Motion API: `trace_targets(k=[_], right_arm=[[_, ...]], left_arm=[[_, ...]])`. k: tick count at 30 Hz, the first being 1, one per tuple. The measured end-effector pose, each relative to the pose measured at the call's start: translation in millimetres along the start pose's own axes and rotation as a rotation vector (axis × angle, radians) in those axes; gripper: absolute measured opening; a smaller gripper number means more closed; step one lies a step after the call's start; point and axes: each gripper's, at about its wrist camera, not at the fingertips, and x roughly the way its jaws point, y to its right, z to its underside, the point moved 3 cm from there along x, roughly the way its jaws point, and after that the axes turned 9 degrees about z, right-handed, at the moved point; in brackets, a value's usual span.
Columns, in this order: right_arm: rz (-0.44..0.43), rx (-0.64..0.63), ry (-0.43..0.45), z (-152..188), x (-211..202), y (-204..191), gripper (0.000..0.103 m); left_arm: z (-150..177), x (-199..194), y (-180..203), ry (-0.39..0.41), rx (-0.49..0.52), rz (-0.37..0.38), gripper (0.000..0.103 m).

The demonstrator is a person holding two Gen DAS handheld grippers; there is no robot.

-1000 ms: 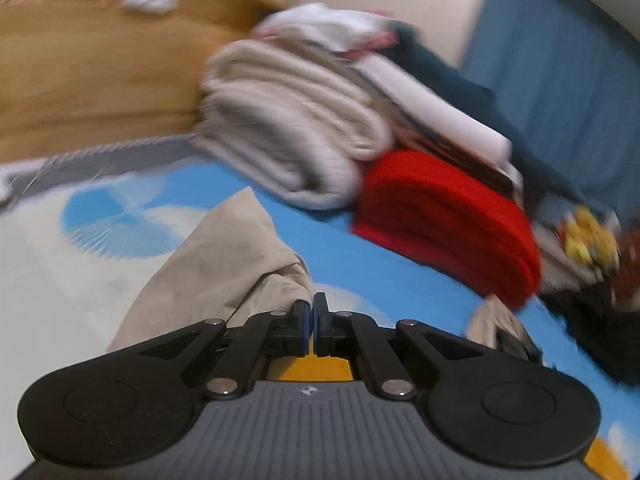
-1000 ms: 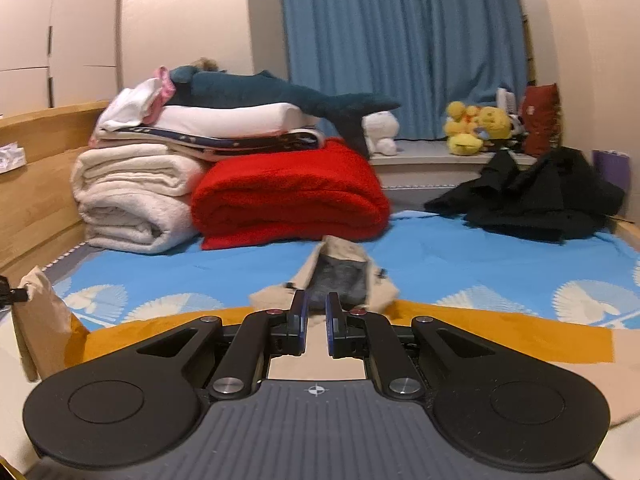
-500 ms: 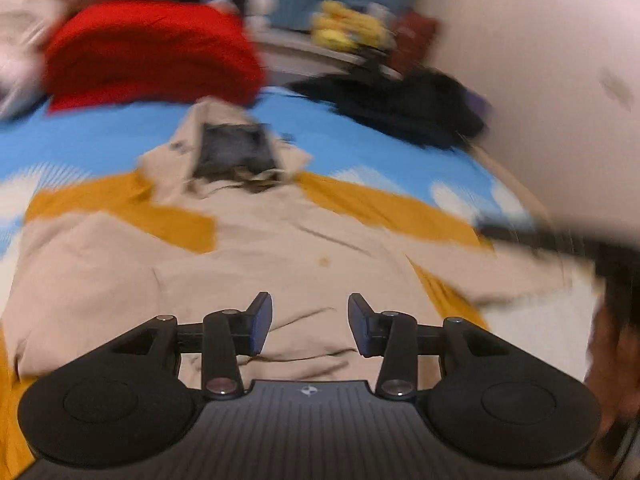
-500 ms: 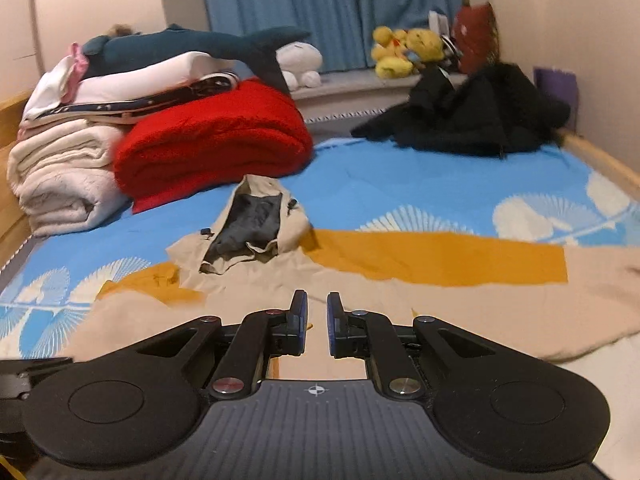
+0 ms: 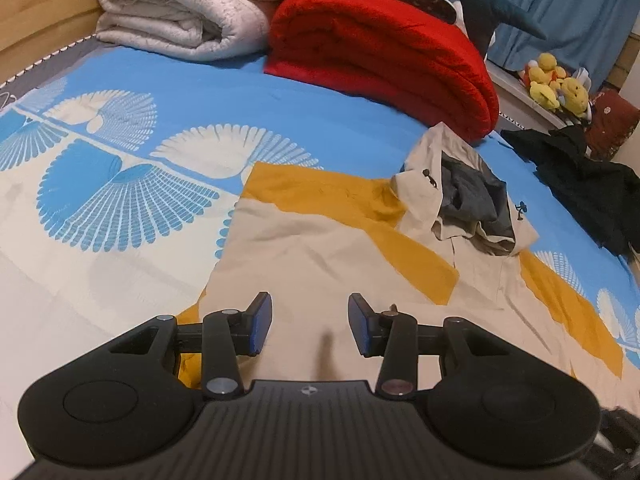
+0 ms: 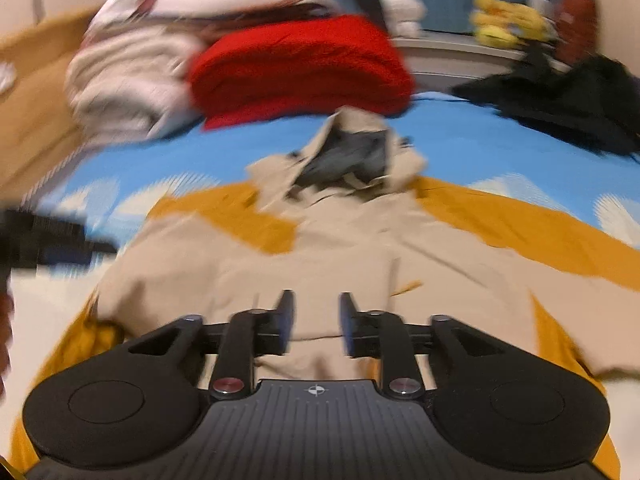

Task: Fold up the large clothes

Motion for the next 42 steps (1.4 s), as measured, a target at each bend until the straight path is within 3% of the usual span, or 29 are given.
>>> trace_targets(k=[4, 14, 18, 21, 22, 25, 30, 34, 38, 42], right_arm=[[-0.026, -0.156, -0.02, 6, 17, -34, 0.042], [0.034, -0.498, -0.097, 45, 47, -74, 0.042], [0.077, -0.554, -0.094, 52, 52, -73, 0.042], [0.082, -0.557, -0.093, 52, 53, -71, 0.039], [0.086, -0.557, -0.09, 52, 53, -71, 0.028], [0.09, -0.542, -0.066, 47, 52, -67, 0.01], [0.088, -0.386, -0.024, 26, 44, -50, 0.0], [0.114, 0.004, 0.085, -8, 22, -2, 0.0], [0.213, 0.371, 0.215, -19, -1, 60, 0.0], [0.313, 0.572, 0.171, -7, 1, 96, 0.0]], left_arm=[[0, 4, -2, -0.007, -0.015, -0.001, 0.052], [-3, 3, -9, -0.015, -0.051, 0.002, 0.054], [-4, 3, -12, -0.016, -0.059, -0.004, 0.054], [-4, 3, -12, -0.016, -0.059, -0.006, 0.054], [-4, 3, -12, -0.016, -0.059, -0.006, 0.054], [-4, 2, -12, -0.013, -0.058, -0.008, 0.054], [-5, 1, -15, -0.004, -0.059, -0.019, 0.054], [-6, 1, -16, 0.001, -0.06, -0.025, 0.054], [-6, 3, -15, -0.004, -0.054, -0.028, 0.054], [-5, 6, -15, -0.009, -0.051, -0.027, 0.054]])
